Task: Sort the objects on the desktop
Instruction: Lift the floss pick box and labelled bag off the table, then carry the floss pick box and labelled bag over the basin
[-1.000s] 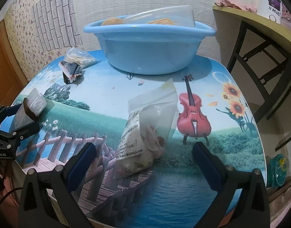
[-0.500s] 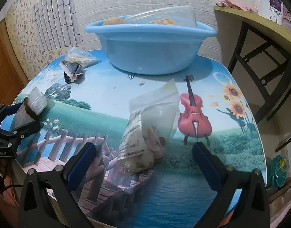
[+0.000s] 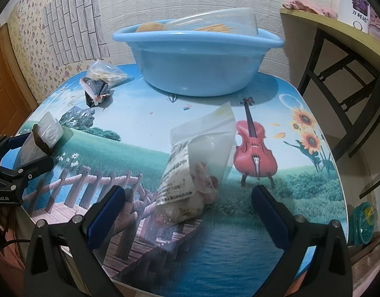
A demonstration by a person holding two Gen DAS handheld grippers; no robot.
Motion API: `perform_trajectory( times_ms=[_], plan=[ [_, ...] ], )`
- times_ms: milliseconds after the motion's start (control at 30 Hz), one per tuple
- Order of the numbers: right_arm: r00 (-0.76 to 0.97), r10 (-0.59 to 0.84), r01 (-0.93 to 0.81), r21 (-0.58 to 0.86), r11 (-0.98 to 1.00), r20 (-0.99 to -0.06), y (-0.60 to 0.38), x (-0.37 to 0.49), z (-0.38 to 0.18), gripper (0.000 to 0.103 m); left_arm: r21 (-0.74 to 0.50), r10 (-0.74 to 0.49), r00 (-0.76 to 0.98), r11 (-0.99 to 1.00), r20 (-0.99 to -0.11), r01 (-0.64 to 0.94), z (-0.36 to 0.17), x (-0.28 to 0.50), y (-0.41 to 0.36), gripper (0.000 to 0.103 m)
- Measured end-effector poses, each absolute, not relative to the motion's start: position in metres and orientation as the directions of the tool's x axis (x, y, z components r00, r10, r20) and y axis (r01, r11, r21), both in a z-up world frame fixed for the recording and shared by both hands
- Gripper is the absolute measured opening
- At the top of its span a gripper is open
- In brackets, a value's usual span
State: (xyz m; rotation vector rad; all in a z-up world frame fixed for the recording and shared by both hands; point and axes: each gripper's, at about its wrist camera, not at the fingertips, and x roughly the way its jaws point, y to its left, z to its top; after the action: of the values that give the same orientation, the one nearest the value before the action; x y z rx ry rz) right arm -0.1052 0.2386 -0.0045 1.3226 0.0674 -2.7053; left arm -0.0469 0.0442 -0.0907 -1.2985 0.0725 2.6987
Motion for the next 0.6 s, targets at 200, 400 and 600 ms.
perform_trajectory(
  times_ms=[200, 400, 600],
  plan=[
    [-0.608, -0.096, 0.136, 0.016, -0.991, -0.788, 0.238, -0.105, -0.004, 0.103, -0.017, 0.107, -0.614, -0.989, -0.782, -0.149, -0.091, -0.047, 0.044, 0.103],
    [-0.608, -0.095, 0.134, 0.016, -0.991, -0.788, 0.238, -0.105, -0.004, 0.103, -0.015, 0.116, -0.613, -0.986, -0.781, -0.166, -0.089, -0.042, 0.045, 0.092],
    [-0.614, -0.098, 0.136, 0.017, -0.991, -0.783, 0.239, -0.104, -0.003, 0.094, 0.0, 0.117, -0.622, -0.983, -0.774, -0.185, -0.082, -0.036, 0.049, 0.054]
  ],
)
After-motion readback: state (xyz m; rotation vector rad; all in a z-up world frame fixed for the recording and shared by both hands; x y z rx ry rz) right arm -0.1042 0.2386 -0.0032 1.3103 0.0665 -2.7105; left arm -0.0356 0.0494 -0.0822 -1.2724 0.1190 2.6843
